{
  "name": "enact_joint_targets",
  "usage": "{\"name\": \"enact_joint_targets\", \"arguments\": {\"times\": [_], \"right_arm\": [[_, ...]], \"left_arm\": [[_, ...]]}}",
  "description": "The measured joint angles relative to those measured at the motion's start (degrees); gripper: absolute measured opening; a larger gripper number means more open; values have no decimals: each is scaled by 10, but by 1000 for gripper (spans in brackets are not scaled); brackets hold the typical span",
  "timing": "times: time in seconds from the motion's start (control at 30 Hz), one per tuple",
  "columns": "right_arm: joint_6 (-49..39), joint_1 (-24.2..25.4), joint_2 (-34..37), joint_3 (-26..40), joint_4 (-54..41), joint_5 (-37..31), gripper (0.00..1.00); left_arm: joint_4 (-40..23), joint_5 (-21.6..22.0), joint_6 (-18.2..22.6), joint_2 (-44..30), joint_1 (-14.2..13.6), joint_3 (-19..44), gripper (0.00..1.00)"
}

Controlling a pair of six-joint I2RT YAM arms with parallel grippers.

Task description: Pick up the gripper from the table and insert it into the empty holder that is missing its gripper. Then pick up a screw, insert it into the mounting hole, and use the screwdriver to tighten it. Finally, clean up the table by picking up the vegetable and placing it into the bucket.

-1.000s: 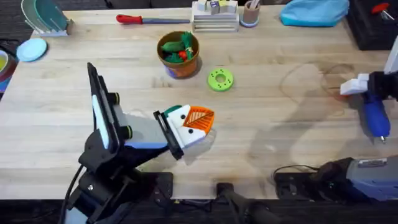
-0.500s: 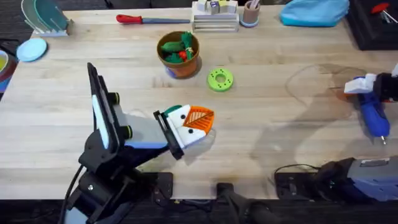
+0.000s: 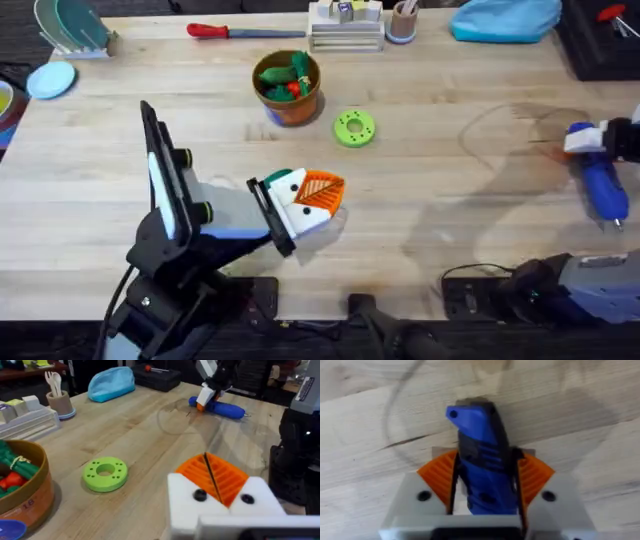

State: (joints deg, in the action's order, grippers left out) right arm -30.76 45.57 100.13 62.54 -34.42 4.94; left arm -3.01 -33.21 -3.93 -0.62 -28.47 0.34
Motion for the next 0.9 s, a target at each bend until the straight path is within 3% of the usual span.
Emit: {"name": "enact_joint_targets", "arguments": {"times": [0.1,0.33,0.57,0.9], "right_arm": [[-2,1,0,1,0,0,486],[-8,1,0,1,3,-4,385],[-12,1,4,3,12,-12,164],[-6,1,4,4,12,-12,135]], "left_arm": [[0,0,0,0,0,0,17],[0,0,0,0,0,0,17],[0,0,0,0,0,0,17],[0,0,0,0,0,0,17]]}}
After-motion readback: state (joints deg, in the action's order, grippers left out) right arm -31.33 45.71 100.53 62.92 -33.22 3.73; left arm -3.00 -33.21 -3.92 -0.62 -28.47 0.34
